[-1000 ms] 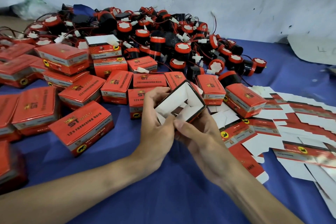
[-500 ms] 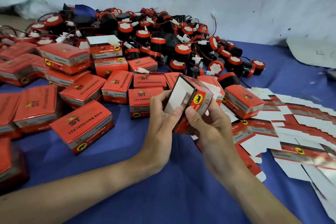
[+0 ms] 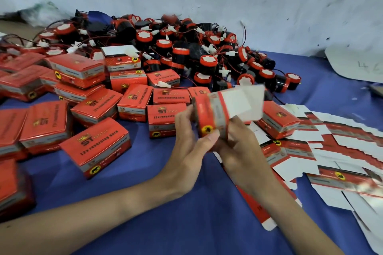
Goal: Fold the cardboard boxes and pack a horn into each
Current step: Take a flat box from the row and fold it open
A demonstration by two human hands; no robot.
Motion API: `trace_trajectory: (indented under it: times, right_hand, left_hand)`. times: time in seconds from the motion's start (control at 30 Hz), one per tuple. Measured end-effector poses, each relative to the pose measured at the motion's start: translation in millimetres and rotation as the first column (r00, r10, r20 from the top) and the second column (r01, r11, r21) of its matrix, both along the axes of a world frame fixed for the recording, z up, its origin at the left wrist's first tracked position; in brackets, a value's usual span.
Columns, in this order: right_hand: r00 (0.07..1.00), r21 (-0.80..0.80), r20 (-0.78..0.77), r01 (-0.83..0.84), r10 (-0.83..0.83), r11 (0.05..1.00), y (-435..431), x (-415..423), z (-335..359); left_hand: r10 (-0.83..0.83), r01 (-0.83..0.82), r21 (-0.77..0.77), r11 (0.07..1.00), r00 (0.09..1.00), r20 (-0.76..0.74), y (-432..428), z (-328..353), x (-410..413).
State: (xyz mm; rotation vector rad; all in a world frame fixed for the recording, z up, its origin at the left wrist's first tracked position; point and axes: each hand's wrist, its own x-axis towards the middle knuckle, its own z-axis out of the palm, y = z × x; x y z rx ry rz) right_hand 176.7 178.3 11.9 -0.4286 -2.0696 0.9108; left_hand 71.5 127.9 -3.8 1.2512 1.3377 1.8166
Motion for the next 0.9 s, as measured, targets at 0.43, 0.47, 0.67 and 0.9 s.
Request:
trace_trajectory:
  times: [0.43, 0.47, 0.67, 0.9]
  right_hand:
    - [0.963, 0.461, 0.260, -0.055, -0.075, 0.886, 21, 29, 34]
    - [0.972, 0.480, 0.156, 0.080, -0.175, 0.874, 37, 30, 39]
    - [0.497, 0.309, 0.556, 0.620, -0.666, 0.721, 153, 34, 28]
    - [0.474, 0.294, 0.638, 0.578, -0.607, 0.761, 175, 14, 23]
  left_hand:
    - [0.175, -0.149, 0.093, 0.984, 0.844, -0.507, -36, -12, -32]
    - [0.207, -0.174, 0.111, 0.978, 0.838, -0.505, -35, -11, -34]
    - [0.198, -0.233, 0.011, 0.972, 0.801, -0.565, -32, -10, -36]
    - [0.286, -0.313, 0.037, 0.949, 0.806, -0.518, -30, -12, -39]
